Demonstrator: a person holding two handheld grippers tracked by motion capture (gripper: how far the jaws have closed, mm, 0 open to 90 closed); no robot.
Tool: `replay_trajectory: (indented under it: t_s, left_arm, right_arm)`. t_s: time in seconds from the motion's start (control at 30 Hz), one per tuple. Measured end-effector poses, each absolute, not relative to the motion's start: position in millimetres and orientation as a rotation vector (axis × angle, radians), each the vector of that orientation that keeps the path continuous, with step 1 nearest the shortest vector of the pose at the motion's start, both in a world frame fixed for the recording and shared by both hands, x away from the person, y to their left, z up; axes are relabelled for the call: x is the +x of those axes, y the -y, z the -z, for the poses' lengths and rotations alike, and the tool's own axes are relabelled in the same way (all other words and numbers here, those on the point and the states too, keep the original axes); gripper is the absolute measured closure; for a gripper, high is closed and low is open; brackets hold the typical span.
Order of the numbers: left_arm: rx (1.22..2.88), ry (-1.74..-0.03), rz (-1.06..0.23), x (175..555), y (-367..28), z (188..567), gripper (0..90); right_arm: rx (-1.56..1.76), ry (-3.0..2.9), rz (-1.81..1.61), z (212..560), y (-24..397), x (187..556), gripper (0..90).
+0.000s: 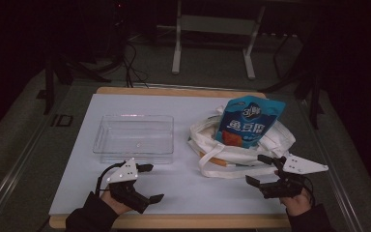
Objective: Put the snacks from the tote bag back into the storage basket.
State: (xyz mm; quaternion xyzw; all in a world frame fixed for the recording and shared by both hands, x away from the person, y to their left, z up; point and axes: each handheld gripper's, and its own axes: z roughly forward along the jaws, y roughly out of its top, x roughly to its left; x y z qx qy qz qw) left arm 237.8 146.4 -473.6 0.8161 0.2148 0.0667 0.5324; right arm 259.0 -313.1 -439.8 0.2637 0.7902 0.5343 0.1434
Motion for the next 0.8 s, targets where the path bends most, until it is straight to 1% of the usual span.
replay_trajectory:
  t_s: [0.13,0.17,0.23,0.4,0.53,0.8]
  left_arm:
    - [1.962,-0.475,-0.165,242.0,-136.5,466.0,0.0]
    - [1.968,-0.474,-0.183,243.3,-133.9,463.7,0.0]
    - [1.967,-0.449,-0.157,246.7,-129.9,460.3,0.0]
    - [1.949,-0.427,-0.152,256.4,-119.6,450.2,0.0]
    - [1.950,-0.408,-0.196,262.4,-110.6,441.2,0.0]
    - [1.917,-0.353,-0.211,278.3,-95.1,423.6,0.0]
  right_arm:
    - [0.774,-2.274,-1.508,435.9,310.3,260.2,11.2]
    - [0.770,-2.277,-1.509,434.5,310.7,261.0,10.9]
    - [0.767,-2.276,-1.511,432.6,311.5,262.3,10.9]
    - [0.748,-2.264,-1.515,425.6,313.2,265.4,10.9]
    - [0.732,-2.246,-1.531,418.5,314.9,269.5,10.9]
    - [0.664,-2.232,-1.535,402.6,317.5,277.1,12.2]
